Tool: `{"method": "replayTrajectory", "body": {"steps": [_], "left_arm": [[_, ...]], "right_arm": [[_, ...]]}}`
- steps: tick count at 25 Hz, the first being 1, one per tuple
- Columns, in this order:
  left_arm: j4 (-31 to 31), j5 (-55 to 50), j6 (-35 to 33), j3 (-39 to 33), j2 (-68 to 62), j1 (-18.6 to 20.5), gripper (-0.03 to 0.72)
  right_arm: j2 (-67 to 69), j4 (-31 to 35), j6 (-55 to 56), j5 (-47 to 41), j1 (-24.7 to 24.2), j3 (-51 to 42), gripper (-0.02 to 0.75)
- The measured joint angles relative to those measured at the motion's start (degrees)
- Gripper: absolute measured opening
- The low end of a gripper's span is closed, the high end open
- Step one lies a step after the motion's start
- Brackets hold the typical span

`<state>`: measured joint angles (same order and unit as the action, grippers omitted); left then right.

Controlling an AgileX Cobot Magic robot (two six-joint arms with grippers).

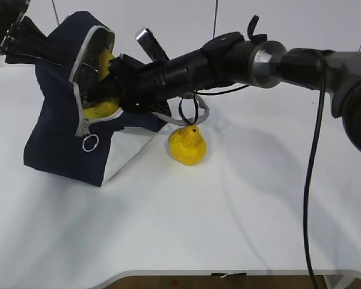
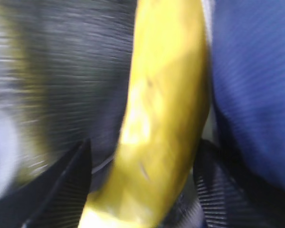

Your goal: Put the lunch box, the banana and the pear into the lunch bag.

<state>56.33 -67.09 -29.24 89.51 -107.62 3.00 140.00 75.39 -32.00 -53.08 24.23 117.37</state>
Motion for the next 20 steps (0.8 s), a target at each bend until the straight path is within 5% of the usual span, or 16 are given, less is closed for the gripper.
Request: {"method": "replayTrajectory", "body": {"steps": [15, 20], "left_arm": [[-3.1, 1.5, 0.0, 0.0, 0.0, 0.0, 0.017], [-3.1, 2.2, 0.0, 0.0, 0.0, 0.0, 0.017]], "right_arm": [[0.2, -26.1, 16.0, -14.2, 0.0, 19.6, 0.537], [0.2, -28.3, 17.5, -12.3, 0.0, 21.3, 0.547]]}}
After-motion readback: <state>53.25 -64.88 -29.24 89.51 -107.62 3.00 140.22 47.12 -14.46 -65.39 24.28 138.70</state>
